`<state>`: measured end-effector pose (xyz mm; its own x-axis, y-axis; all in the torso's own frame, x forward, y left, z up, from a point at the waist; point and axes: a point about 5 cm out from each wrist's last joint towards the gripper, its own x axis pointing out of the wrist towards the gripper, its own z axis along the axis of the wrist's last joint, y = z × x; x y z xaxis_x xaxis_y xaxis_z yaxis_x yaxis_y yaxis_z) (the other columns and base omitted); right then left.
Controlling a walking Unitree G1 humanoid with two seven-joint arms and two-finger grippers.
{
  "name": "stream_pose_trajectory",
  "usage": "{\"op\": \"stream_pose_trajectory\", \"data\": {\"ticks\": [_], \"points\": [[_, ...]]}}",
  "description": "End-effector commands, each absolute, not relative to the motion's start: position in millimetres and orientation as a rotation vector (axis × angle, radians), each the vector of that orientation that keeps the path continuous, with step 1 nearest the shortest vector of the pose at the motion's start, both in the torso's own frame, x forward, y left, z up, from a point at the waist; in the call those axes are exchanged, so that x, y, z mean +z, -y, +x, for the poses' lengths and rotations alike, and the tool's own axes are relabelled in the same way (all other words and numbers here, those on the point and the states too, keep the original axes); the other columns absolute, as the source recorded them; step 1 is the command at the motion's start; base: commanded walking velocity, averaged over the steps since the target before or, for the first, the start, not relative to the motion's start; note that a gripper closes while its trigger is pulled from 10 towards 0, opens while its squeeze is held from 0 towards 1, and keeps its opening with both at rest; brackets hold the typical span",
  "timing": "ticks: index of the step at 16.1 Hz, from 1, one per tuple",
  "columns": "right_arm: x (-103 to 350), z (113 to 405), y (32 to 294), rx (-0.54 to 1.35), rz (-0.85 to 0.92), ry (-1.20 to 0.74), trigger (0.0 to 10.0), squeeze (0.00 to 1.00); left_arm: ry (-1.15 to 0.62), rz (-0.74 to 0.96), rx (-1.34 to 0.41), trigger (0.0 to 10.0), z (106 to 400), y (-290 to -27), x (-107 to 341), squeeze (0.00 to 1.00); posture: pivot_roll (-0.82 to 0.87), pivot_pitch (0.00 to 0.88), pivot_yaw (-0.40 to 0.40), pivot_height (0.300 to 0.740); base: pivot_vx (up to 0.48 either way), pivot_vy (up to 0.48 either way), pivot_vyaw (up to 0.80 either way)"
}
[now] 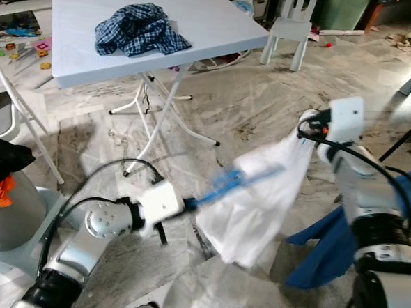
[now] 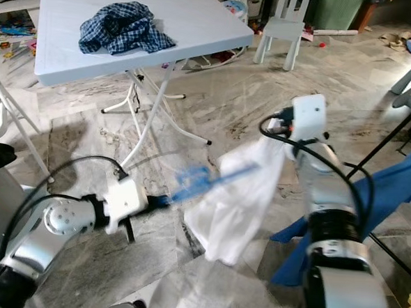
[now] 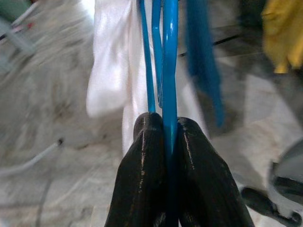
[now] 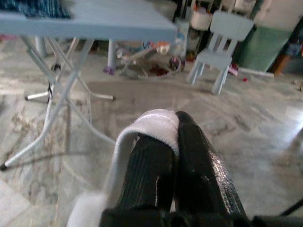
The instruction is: Hang hanger
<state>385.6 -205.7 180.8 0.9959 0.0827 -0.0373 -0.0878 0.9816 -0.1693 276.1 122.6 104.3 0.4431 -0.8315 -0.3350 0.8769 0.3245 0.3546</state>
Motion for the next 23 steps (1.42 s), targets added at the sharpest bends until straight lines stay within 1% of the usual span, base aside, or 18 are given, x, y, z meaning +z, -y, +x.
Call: {"op": "stream_pose_trajectory", "data": {"ticks": [1, 3, 4, 6, 7, 9, 10, 11, 12, 13, 14, 15, 16, 18, 19, 21, 23], "points": [[191, 389, 205, 0.065, -0.189, 0.009, 0.0, 0.0, -0.107, 0.541, -1.167, 0.0, 272, -122, 106, 0.0, -0.05, 0.132, -0.019, 0.74, 0.0, 0.0, 0.0], [175, 389, 218, -0.087, -0.286, -0.078, 0.0, 0.0, -0.087, 0.531, -1.155, 0.0, 269, -129, 116, 0.0, -0.03, 0.135, -0.025, 0.74, 0.0, 0.0, 0.0], [172, 388, 223, -0.116, -0.292, -0.096, 0.0, 0.0, -0.08, 0.528, -1.125, 0.0, 271, -132, 118, 0.0, -0.03, 0.135, -0.025, 0.74, 0.0, 0.0, 0.0], [163, 380, 248, -0.258, -0.35, -0.133, 0.0, 0.0, -0.092, 0.479, -1.097, 0.0, 269, -141, 120, 0.0, -0.03, 0.136, -0.026, 0.74, 0.0, 0.0, 0.0], [164, 377, 258, -0.313, -0.347, -0.123, 0.0, 0.0, -0.121, 0.49, -1.102, 0.0, 267, -144, 117, 0.0, -0.03, 0.14, -0.027, 0.74, 0.0, 0.0, 0.0], [169, 377, 260, -0.33, -0.33, -0.088, 0.0, 0.0, -0.159, 0.521, -1.089, 0.0, 267, -146, 111, 0.0, -0.04, 0.141, -0.023, 0.74, 0.0, 0.0, 0.0], [171, 380, 251, -0.274, -0.342, -0.074, 0.0, 0.0, -0.213, 0.565, -1.078, 0.0, 269, -149, 99, 0.0, -0.04, 0.141, -0.021, 0.74, 0.0, 0.0, 0.0], [172, 384, 225, -0.116, -0.267, -0.044, 0.0, 0.0, -0.244, 0.556, -1.073, 0.0, 270, -147, 94, 0.0, -0.05, 0.14, -0.019, 0.74, 0.0, 0.0, 0.0], [178, 385, 212, -0.05, -0.226, -0.009, 0.0, 0.0, -0.253, 0.564, -1.074, 0.0, 270, -146, 92, 0.0, -0.05, 0.141, -0.015, 0.74, 0.0, 0.0, 0.0], [188, 386, 200, 0.006, -0.175, 0.048, 0.0, 0.0, -0.271, 0.539, -1.065, 0.0, 271, -143, 90, 0.0, -0.05, 0.14, -0.015, 0.74, 0.0, 0.0, 0.0], [206, 386, 188, 0.074, -0.071, 0.129, 0.0, 0.0, -0.307, 0.503, -1.033, 0.0, 273, -141, 87, 0.0, -0.05, 0.14, -0.015, 0.74, 0.0, 0.0, 0.0], [217, 385, 182, 0.118, -0.005, 0.177, 0.0, 0.0, -0.323, 0.479, -0.994, 0.0, 276, -140, 85, 0.0, -0.05, 0.141, -0.014, 0.74, 0.0, 0.0, 0.0], [236, 380, 175, 0.188, 0.052, 0.27, 0.0, 0.0, -0.334, 0.37, -0.865, 0.0, 288, -139, 85, 0.0, -0.05, 0.141, -0.015, 0.74, 0.0, 0.0, 0.0], [246, 375, 176, 0.192, 0.032, 0.33, 0.0, 0.0, -0.332, 0.235, -0.686, 0.0, 301, -141, 86, 0.0, -0.05, 0.14, -0.019, 0.74, 0.0, 0.0, 0.0], [245, 372, 179, 0.182, 0.016, 0.344, 0.0, 0.0, -0.327, 0.114, -0.601, 0.0, 307, -142, 88, 0.0, -0.06, 0.14, -0.02, 0.74, 0.0, 0.0, 0.0], [225, 368, 184, 0.164, -0.014, 0.277, 0.0, 0.0, -0.304, -0.106, -0.571, 0.0, 311, -134, 97, 0.0, -0.06, 0.141, -0.018, 0.74, 0.0, 0.0, 0.0], [212, 362, 178, 0.184, -0.078, 0.252, 0.0, 0.0, -0.313, -0.208, -0.591, 0.0, 310, -128, 101, 0.0, -0.06, 0.141, -0.018, 0.74, 0.0, 0.0, 0.0]]}}
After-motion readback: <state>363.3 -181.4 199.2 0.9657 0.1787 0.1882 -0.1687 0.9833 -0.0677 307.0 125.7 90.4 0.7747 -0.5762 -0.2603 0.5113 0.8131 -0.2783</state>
